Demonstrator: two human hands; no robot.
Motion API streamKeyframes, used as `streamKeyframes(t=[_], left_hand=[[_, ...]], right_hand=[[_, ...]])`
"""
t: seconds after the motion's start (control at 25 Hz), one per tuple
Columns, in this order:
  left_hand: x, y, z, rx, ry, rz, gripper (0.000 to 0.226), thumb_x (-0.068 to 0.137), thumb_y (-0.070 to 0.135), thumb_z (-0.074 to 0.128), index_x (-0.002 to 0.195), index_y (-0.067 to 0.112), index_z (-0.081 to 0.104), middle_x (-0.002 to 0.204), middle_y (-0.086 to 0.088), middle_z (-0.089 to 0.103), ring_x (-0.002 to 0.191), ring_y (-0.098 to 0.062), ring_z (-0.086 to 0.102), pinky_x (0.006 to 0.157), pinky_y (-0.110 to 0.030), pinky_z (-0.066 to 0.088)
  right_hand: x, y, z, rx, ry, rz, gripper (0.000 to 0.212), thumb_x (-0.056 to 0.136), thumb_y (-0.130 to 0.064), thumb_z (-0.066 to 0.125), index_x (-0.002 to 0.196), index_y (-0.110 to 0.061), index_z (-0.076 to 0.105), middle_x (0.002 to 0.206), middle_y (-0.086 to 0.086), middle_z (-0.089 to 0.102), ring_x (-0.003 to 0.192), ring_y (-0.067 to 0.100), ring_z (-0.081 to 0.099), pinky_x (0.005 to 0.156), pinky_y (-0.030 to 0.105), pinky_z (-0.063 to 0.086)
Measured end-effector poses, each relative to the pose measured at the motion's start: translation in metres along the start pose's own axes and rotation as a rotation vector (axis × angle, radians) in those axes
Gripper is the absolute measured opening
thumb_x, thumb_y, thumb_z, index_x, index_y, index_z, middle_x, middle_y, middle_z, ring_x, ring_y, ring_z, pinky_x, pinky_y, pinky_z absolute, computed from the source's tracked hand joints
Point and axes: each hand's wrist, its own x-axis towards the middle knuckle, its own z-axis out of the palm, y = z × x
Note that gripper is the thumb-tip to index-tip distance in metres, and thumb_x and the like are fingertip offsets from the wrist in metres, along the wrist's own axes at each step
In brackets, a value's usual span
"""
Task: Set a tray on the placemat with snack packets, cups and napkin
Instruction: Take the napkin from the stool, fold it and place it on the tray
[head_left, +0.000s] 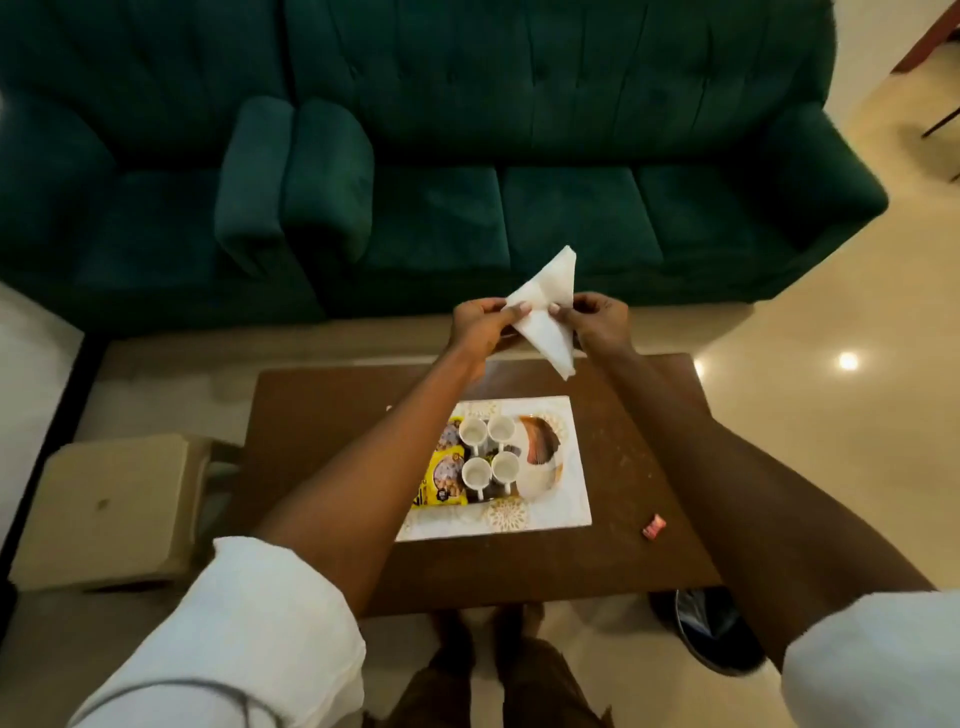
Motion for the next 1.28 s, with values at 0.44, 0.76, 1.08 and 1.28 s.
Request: streamKeyframes(t=[0.44,0.76,1.08,1.28], left_hand=[[0.103,-0.283,-0.023,0.320,0.254,-0.320,0.018,0.090,0.002,0.075,0.105,-0.007,0.075,0.102,-0.026,0.076,0.084,-0.030,0.070,0.086,-0.047,0.064],[0.093,-0.354,-0.004,0.297,0.304,-0.250,0.014,0.096,0.000,0.061,0.103,-0.002,0.073,0.083,-0.020,0.074,0.069,-0.029,0.069,0.070,-0.043,0.061],[0.083,-0.349,-0.011,0.828,0.246,-0.120,0.034,0.083,0.023,0.084,0.114,0.017,0.072,0.092,-0.004,0.073,0.085,-0.020,0.070,0.076,-0.038,0.060],[0.083,-0.351,-0.013,1.088,0.222,-0.049,0.038,0.083,0.023,0.084,0.119,0.019,0.071,0.110,-0.003,0.073,0.099,-0.022,0.071,0.077,-0.042,0.062]], right_hand=[[0.079,0.308,-0.005,-0.120,0.001,0.455,0.024,0.098,-0.001,0.069,0.120,0.008,0.069,0.125,0.025,0.071,0.103,0.034,0.071,0.085,0.043,0.064],[0.084,0.380,0.025,-0.328,0.072,0.480,0.026,0.094,-0.016,0.076,0.118,-0.007,0.073,0.113,0.009,0.075,0.106,0.028,0.071,0.096,0.043,0.059],[0.062,0.383,0.049,-0.651,0.105,0.440,0.042,0.095,-0.030,0.074,0.135,-0.018,0.063,0.129,0.003,0.072,0.115,0.028,0.070,0.101,0.043,0.058],[0.062,0.383,0.053,-0.755,0.088,0.372,0.052,0.094,-0.029,0.075,0.142,-0.020,0.055,0.143,0.004,0.061,0.128,0.028,0.060,0.109,0.046,0.053]])
